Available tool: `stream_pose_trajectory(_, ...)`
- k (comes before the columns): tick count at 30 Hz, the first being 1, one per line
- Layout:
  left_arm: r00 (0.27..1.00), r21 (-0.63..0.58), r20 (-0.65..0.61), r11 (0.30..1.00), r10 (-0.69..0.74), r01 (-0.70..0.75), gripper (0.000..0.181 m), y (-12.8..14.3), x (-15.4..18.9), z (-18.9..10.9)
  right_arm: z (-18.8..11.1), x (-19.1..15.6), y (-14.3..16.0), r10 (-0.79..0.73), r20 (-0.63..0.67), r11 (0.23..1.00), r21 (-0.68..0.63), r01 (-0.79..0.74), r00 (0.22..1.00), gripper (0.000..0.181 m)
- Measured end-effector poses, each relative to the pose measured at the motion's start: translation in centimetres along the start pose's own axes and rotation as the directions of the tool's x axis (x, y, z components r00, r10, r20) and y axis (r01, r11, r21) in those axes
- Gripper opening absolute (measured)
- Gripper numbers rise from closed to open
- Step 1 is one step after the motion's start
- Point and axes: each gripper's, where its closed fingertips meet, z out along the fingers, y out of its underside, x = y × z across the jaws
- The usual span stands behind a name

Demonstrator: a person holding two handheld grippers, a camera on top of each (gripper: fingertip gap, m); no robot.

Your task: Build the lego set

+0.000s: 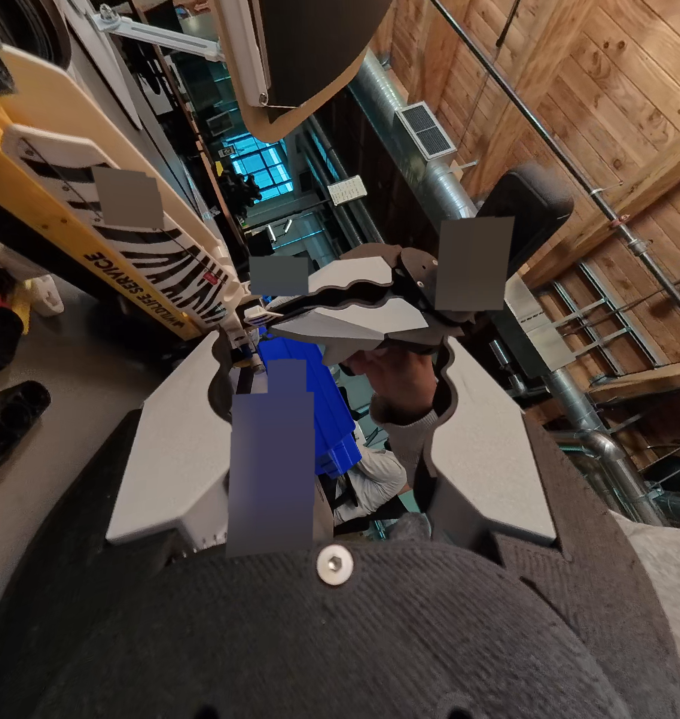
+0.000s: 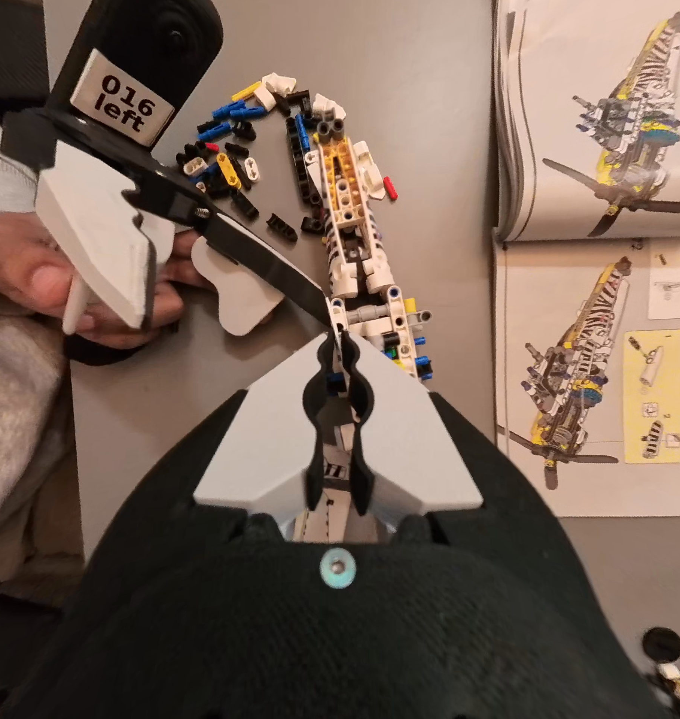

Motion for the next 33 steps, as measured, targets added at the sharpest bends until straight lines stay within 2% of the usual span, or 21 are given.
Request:
stream_pose_trajectory(9,1.0,0.024,-0.01,1.0,0.0,0.001,0.099,-0.4,0.1,-0.1,-0.1,0.0,0.0,0.224,0.042,0.963,0.145,-0.227,0.974,0.001)
stream_pose_trajectory(14,1.0,0.014,-0.011,1.0,-0.001,0.001,0.099,-0.2,0.1,-0.1,-0.5,-0.6,0.0,0.18,0.016,0.966,0.186,-0.18,0.984,0.001)
stream_pose_trajectory(18,1.0,0.015,-0.012,1.0,-0.001,0.001,0.099,-0.2,0.1,-0.1,-0.4,-0.5,0.5,0.116,-0.042,0.984,0.141,-0.109,0.992,0.0)
stream_pose_trajectory(33,1.0,0.016,-0.018,1.0,-0.007,0.007,0.099,-0.3,0.1,-0.1,-0.2,-0.2,0.9,0.145,0.094,0.989,-0.028,-0.142,0.985,0.0)
